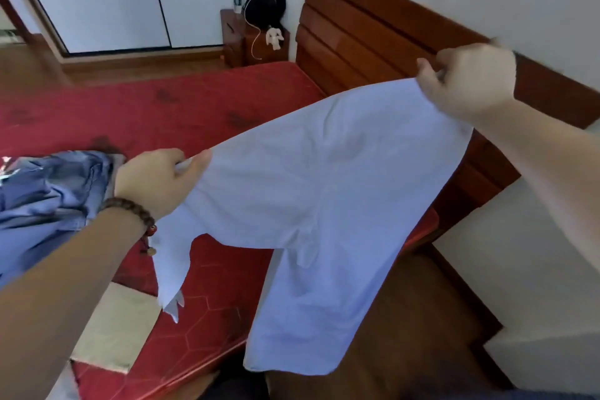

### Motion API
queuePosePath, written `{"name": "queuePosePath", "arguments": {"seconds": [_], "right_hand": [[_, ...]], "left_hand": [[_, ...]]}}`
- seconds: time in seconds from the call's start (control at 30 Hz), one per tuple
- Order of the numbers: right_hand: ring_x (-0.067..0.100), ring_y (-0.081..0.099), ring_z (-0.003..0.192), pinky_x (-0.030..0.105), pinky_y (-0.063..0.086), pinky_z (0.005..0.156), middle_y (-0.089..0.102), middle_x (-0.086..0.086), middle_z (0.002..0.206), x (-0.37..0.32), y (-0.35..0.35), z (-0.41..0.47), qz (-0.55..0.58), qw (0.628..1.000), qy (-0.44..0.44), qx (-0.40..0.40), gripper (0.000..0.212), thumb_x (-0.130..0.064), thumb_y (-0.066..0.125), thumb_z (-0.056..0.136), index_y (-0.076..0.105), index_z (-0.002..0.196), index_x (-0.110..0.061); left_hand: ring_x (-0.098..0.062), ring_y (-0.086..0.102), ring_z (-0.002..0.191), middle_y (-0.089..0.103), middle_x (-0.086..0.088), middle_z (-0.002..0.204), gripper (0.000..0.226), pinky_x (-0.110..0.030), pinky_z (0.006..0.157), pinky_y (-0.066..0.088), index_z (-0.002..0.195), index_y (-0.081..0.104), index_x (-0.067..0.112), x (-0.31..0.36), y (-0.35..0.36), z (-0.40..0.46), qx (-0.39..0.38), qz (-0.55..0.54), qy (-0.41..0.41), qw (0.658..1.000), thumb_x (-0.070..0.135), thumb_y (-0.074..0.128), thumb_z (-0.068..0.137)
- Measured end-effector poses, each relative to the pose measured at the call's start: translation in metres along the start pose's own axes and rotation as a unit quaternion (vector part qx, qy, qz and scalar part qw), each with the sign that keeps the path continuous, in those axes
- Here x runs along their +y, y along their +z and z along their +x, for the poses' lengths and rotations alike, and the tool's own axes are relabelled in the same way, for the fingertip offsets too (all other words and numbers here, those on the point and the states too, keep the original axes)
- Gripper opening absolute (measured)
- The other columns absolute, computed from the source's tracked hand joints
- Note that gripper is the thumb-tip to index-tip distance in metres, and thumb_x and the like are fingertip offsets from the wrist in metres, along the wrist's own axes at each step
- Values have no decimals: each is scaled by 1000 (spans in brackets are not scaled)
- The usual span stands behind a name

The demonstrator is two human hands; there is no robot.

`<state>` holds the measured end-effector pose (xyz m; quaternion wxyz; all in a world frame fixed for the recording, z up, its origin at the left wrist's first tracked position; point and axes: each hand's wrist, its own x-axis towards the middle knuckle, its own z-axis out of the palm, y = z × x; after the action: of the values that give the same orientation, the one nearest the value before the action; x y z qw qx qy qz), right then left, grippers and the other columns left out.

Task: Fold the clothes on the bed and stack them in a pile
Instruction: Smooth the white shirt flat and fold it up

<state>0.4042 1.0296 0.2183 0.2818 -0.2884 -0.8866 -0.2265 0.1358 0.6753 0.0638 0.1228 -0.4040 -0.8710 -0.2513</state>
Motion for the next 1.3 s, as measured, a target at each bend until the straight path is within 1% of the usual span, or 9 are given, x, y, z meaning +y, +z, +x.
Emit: {"name": "queuePosePath", "arguments": {"seconds": [0.17,0.3,0.57,0.73,0.97,1.07,1.13,1.2,1.3], "right_hand": [[30,46,58,43,34,82,50,13,58,-36,132,-3,-16,993,-49,-105,51,-37,33,96,56,65,-3],[33,48,68,48,36,86,56,18,66,-73,246,-8,-23,987,-70,-146,57,-39,27,99,59,73,0],[39,55,80,48,35,88,64,23,79,-133,471,-27,-14,972,-88,-217,59,-40,26,101,62,84,4],[36,53,73,45,34,79,64,21,73,-145,568,-32,-1,973,-108,-204,59,-41,26,101,62,80,2],[35,56,76,47,35,83,65,19,75,-165,685,-5,26,964,-137,-225,60,-43,28,100,65,83,1],[34,53,109,53,31,101,63,16,111,-174,730,7,-4,921,-164,-354,61,-53,25,98,64,112,-9],[29,26,142,58,13,114,38,9,149,-177,758,5,19,878,-202,-433,62,-59,19,98,44,140,-22],[23,2,150,57,2,116,12,2,162,-181,777,-2,63,842,-258,-470,65,-62,17,97,22,152,-28],[26,18,146,52,9,119,22,4,159,-192,791,-14,122,821,-304,-469,67,-60,30,96,22,152,-25]], "left_hand": [[-27,46,57,45,-1,57,68,-32,53,31,66,42,15,-39,90,4,-84,96,-50,990,77,22,85],[-26,41,53,35,1,53,56,-34,53,32,73,42,11,-76,172,14,-124,136,-82,979,60,29,95],[-23,43,47,47,0,54,44,-27,48,30,79,47,11,-156,342,46,-207,171,-128,955,45,28,99],[-24,43,45,47,-2,53,44,-26,47,28,75,41,10,-186,410,73,-222,191,-129,947,44,27,99],[-21,40,43,43,0,53,41,-25,45,29,70,41,10,-206,480,111,-189,227,-136,946,41,44,97],[-35,55,82,56,-16,87,46,-45,68,44,93,56,1,-207,514,128,-207,263,-155,930,46,50,93],[-38,50,108,55,-20,116,60,-49,91,39,117,54,2,-200,544,137,-264,262,-174,912,56,44,92],[-36,46,117,51,-16,125,65,-47,97,37,127,50,7,-187,572,141,-283,217,-170,919,59,40,90],[-31,47,109,50,-10,116,62,-43,91,40,122,49,11,-168,606,143,-295,196,-155,922,63,37,89]]}}
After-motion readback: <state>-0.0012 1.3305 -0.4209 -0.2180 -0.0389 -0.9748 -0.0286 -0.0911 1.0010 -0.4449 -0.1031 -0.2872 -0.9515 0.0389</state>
